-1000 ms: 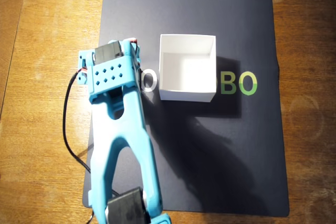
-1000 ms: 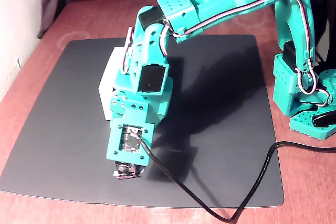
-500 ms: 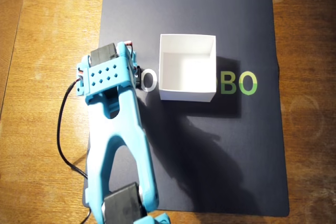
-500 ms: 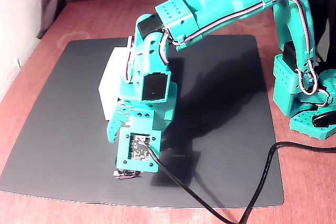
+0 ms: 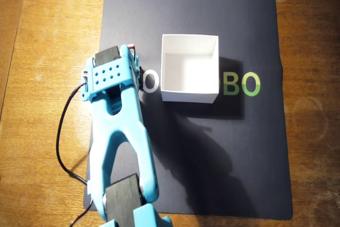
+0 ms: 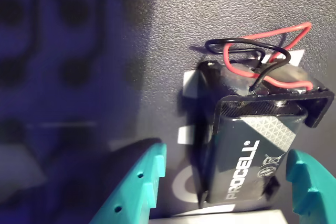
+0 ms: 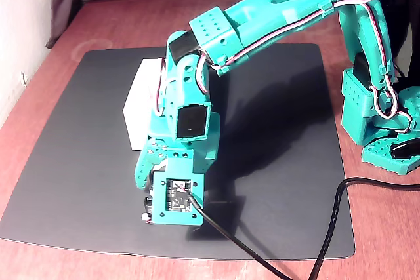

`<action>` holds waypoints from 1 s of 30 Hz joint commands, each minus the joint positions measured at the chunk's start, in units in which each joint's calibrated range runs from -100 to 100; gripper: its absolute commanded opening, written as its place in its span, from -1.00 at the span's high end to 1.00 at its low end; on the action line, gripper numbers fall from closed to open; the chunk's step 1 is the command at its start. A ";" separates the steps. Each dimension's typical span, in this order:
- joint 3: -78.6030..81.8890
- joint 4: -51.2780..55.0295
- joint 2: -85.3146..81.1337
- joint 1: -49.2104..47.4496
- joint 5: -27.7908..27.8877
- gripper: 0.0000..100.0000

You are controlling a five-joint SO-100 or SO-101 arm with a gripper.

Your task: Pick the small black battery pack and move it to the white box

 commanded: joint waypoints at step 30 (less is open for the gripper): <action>-2.88 -4.15 2.91 -0.88 0.96 0.49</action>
